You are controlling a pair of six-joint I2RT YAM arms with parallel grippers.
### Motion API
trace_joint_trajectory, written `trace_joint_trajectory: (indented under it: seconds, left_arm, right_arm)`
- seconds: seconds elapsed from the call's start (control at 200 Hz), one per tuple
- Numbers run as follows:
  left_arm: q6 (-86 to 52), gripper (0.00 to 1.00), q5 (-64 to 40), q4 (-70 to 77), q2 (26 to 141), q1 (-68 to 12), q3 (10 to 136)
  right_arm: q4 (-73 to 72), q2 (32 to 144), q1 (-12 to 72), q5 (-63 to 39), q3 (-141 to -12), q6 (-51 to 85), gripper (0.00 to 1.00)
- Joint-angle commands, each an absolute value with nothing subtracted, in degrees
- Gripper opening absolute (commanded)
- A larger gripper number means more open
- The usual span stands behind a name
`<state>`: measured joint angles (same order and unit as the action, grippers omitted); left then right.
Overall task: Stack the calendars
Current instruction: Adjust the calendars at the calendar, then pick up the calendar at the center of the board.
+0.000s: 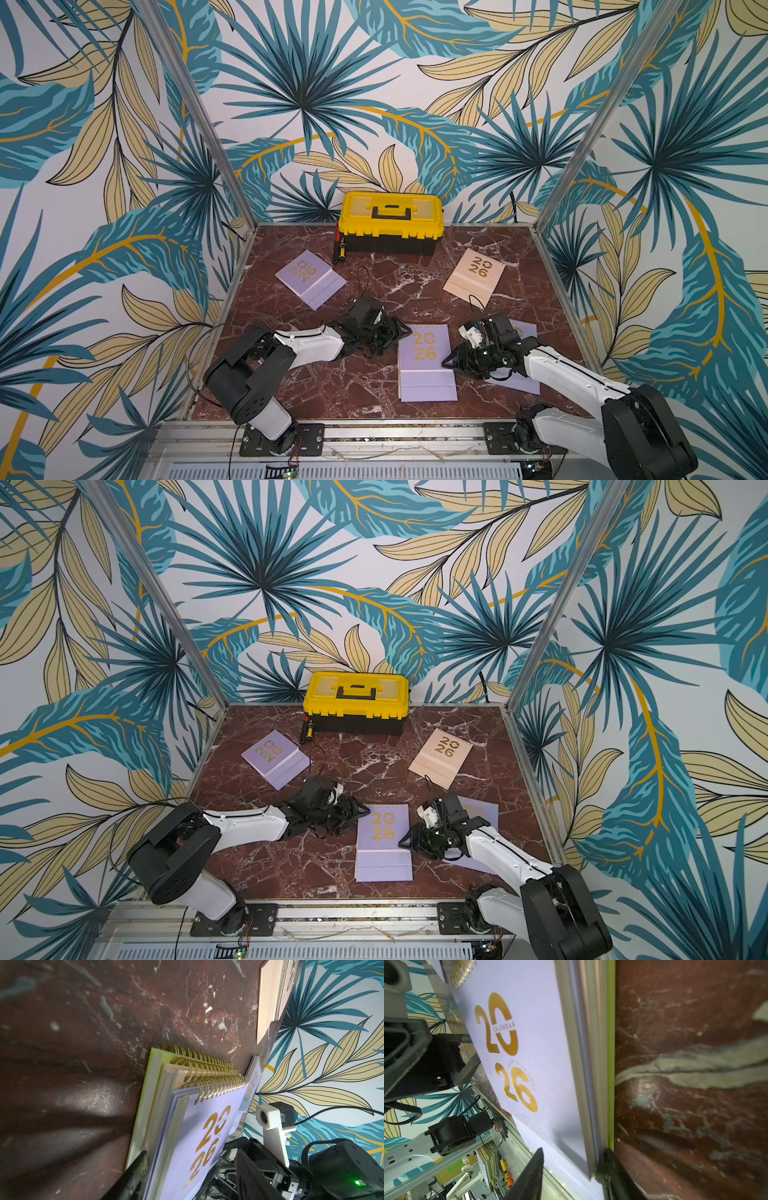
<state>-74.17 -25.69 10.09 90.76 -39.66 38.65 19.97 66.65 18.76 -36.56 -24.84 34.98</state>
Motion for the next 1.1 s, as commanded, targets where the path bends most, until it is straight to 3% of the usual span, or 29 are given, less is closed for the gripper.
trace_joint_trajectory:
  seconds: [0.0,0.335,0.811,0.966,1.096]
  left_arm:
    - [-73.8,0.66,-26.2,11.7,89.3,-39.4,38.1]
    - [-73.7,0.66,-26.3,11.7,89.4,-39.3,37.9]
    - [-72.6,0.67,-26.6,11.6,87.0,-37.8,36.8]
    - [-71.9,0.67,-27.2,11.6,86.8,-37.5,37.1]
    - [-71.1,0.67,-27.5,11.6,86.5,-37.3,37.4]
  right_arm:
    - [19.6,66.8,19.1,-37.5,-24.0,35.3,0.46]
    - [19.4,67.3,19.0,-37.6,-24.1,35.3,0.46]
    - [44.4,57.4,17.8,-12.2,-34.9,32.9,0.48]
    - [50.1,57.3,15.2,-1.0,-39.2,35.0,0.56]
    - [52.6,56.8,9.6,3.7,-42.2,36.4,0.74]
